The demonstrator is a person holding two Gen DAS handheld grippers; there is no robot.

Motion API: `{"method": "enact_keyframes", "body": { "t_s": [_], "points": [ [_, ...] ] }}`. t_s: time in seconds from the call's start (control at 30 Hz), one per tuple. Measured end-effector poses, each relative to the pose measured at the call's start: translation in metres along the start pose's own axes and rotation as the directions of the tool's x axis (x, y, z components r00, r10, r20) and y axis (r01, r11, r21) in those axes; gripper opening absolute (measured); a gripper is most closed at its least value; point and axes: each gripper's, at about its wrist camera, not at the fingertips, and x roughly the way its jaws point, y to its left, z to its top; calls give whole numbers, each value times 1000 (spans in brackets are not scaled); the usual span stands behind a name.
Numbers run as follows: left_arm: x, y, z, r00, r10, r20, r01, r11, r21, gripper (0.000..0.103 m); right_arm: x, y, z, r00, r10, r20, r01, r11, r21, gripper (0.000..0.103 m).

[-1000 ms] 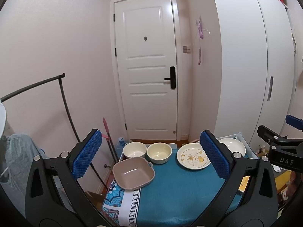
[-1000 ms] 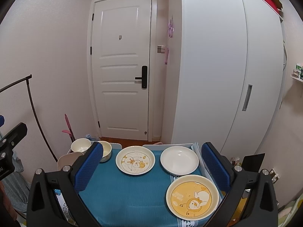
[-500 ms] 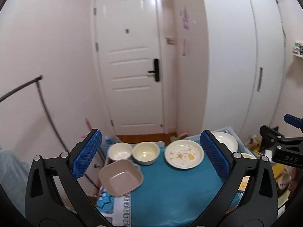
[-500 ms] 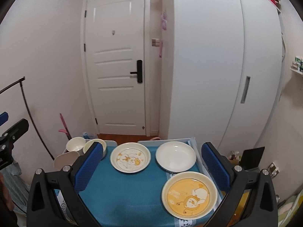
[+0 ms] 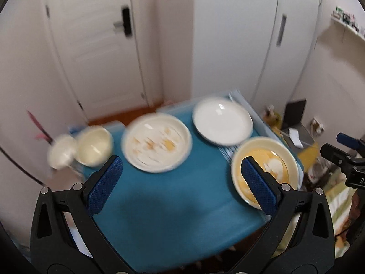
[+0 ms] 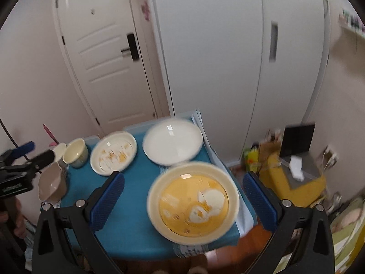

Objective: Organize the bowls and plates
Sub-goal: 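Grasp the rim of the large yellow duck-print plate with both grippers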

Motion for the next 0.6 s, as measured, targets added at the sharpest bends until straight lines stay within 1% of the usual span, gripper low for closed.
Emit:
{"method": "enact_keyframes", "body": {
  "t_s": [0.1,0.17,0.23,0.27,0.33,0.4,0.47,0.6],
  "points": [
    [48,-20,-13,995,-18,-96,15,999,-30,103,27,-32,-11,996,42,-76,-42,999,3,102],
    [81,-35,-25,986,-19,-167,11,999,-45,103,48,-53,-19,987,83,-139,-82,997,13,97],
    [105,-47,-37,974,-41,-221,24,997,-78,103,71,-69,-28,972,123,-199,-120,992,29,84],
    [114,-51,-41,970,-49,-238,28,996,-90,103,81,-76,-32,964,146,-223,-141,989,38,82],
    [135,-63,-51,960,-51,-276,25,995,-96,100,100,-88,-40,945,193,-264,-184,981,59,72],
    [148,-70,-58,952,-55,-301,27,995,-97,95,115,-95,-45,929,217,-300,-207,976,67,67],
    [159,-77,-63,944,-70,-321,41,995,-96,81,130,-100,-49,915,243,-322,-232,970,72,64],
    [174,-88,-69,935,-77,-346,52,995,-80,68,146,-102,-49,896,281,-345,-274,959,69,51]
  ]
}}
